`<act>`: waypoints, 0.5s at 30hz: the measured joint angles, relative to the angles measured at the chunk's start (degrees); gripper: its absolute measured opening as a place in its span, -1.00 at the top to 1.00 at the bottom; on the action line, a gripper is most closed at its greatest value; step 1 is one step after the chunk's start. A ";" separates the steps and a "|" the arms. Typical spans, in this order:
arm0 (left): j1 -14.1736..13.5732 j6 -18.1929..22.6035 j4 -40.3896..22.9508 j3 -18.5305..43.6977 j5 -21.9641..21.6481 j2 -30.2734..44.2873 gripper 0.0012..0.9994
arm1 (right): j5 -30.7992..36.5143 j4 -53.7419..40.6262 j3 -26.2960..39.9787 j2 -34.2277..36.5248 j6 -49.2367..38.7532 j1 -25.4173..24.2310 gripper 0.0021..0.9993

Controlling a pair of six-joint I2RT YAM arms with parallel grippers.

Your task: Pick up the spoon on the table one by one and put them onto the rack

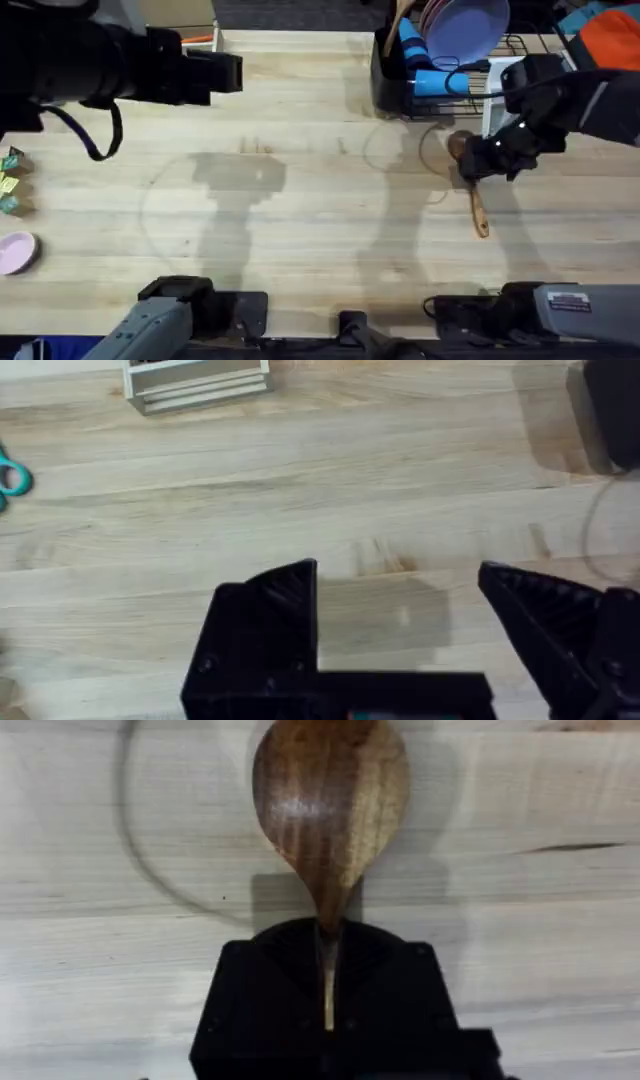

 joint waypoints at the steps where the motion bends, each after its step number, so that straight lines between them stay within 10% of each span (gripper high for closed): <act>1: 0.00 0.00 -0.01 0.00 0.00 0.00 -0.99 | 0.00 -0.08 0.01 -0.04 0.00 0.00 0.92; 15: 0.00 0.00 0.01 0.00 -0.02 -0.02 -0.99 | -0.81 -9.02 -1.93 -9.58 -1.33 0.00 0.94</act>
